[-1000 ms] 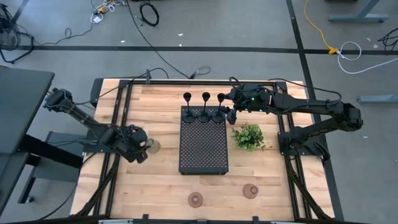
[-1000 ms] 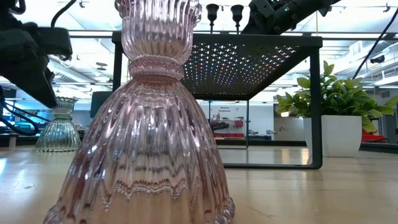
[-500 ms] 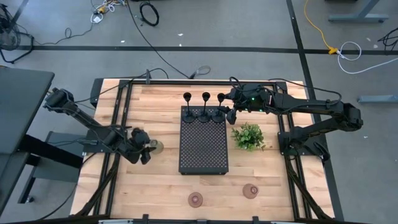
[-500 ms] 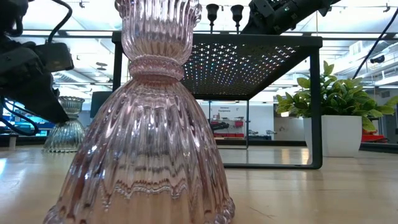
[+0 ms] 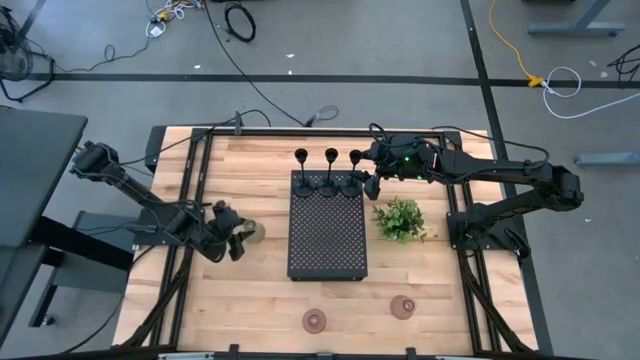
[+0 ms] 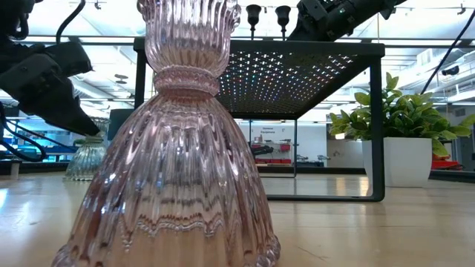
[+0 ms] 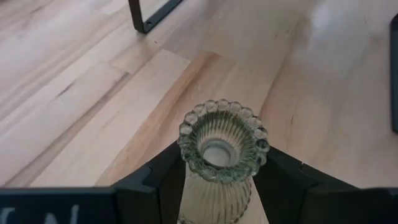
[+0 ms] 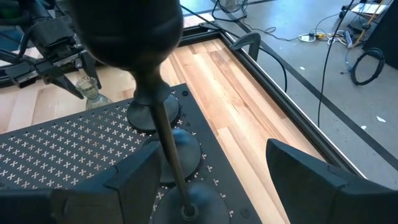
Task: Pick & Place candle stick holders
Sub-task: Put the green glass candle holder on the shelf
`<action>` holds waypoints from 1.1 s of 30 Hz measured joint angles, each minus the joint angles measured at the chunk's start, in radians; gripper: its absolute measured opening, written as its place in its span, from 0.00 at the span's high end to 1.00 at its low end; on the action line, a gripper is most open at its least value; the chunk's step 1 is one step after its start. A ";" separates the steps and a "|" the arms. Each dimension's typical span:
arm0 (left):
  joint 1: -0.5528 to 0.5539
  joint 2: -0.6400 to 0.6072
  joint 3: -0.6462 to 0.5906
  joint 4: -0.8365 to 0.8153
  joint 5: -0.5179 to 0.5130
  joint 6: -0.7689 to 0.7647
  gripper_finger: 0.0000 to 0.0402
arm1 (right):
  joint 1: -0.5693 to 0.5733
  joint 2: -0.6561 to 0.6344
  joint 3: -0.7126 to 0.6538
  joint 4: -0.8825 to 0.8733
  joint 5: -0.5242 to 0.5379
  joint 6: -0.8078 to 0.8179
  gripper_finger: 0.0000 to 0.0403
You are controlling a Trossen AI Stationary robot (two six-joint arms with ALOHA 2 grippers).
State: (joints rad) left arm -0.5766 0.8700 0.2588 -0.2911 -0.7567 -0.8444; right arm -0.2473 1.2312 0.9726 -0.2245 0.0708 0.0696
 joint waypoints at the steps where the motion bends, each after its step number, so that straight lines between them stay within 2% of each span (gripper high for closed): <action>1: 0.000 0.000 0.000 0.000 -0.006 0.000 0.57 | 0.000 0.000 0.000 0.000 0.000 0.000 0.29; 6: 0.000 0.000 0.000 0.002 -0.025 -0.002 0.67 | 0.000 0.000 0.000 0.000 0.000 0.000 0.29; 15: 0.000 0.000 0.000 0.067 -0.018 -0.011 0.67 | 0.000 0.000 0.000 0.000 0.000 0.000 0.29; 19: 0.000 0.000 0.038 0.067 -0.001 0.012 0.67 | 0.000 0.000 0.000 0.000 0.000 0.000 0.29; 23: 0.000 0.000 0.120 0.030 0.023 0.078 0.67 | 0.000 0.000 0.000 0.000 0.000 0.000 0.29; 29: -0.014 0.000 0.329 -0.163 0.055 0.148 0.67 | 0.000 0.000 0.000 -0.001 0.000 0.000 0.29; 33: -0.035 0.000 0.447 -0.189 0.102 0.193 0.67 | 0.000 0.000 0.000 -0.001 -0.010 0.000 0.29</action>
State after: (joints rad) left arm -0.6114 0.8703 0.7061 -0.4797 -0.6545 -0.6513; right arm -0.2474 1.2312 0.9726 -0.2256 0.0607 0.0696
